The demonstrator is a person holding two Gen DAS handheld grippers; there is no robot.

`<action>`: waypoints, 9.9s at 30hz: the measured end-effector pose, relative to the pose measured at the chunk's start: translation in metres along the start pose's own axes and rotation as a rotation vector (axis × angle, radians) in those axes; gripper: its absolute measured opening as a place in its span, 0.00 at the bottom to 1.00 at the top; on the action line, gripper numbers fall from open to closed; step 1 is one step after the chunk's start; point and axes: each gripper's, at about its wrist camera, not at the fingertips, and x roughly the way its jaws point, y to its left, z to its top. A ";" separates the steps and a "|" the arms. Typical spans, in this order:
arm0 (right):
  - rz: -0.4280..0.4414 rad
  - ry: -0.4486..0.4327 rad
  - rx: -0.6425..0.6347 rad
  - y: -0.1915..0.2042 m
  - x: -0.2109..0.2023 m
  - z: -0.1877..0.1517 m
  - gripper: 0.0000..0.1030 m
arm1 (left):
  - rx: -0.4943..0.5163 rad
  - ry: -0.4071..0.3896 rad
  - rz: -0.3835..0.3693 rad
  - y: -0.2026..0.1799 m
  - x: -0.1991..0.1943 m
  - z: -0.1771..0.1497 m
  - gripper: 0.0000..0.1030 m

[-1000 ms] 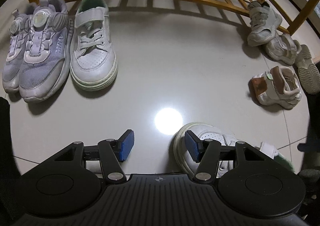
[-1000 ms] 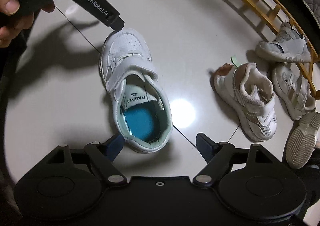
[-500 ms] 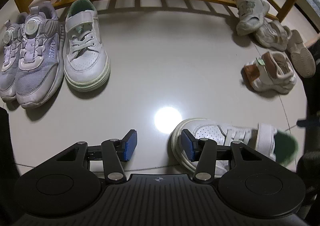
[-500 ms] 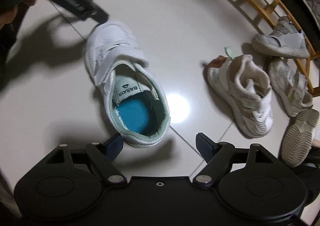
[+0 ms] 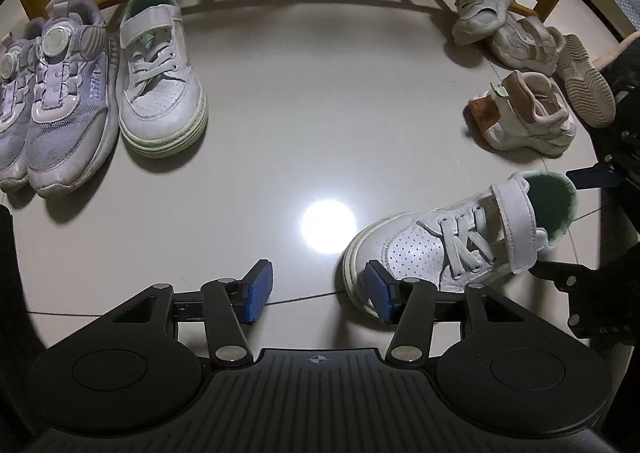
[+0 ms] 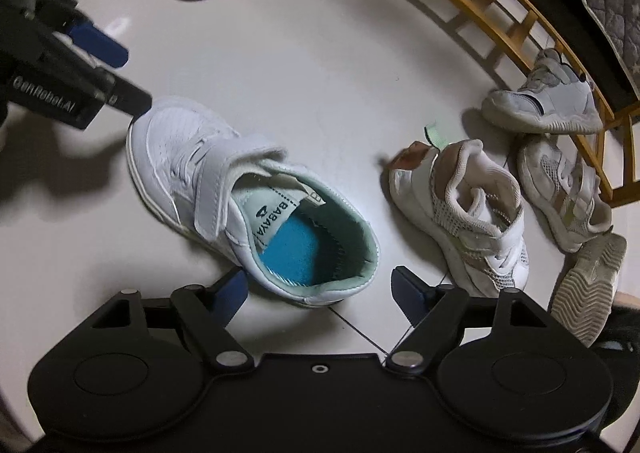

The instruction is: Organize scattered shoes

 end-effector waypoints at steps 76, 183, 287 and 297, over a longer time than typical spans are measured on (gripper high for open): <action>0.234 -0.098 0.569 -0.038 0.009 0.003 0.80 | -0.065 -0.160 0.097 0.013 -0.034 0.001 0.48; 0.016 -0.378 0.283 0.008 0.050 0.239 0.79 | -0.275 -0.084 0.115 0.071 -0.012 -0.008 0.65; 0.250 -0.017 0.123 0.003 0.018 0.023 0.75 | -0.160 -0.064 0.100 0.016 -0.035 -0.014 0.68; 0.296 -0.093 -0.064 0.051 0.005 0.030 0.73 | -0.154 -0.061 0.116 0.020 -0.037 -0.017 0.68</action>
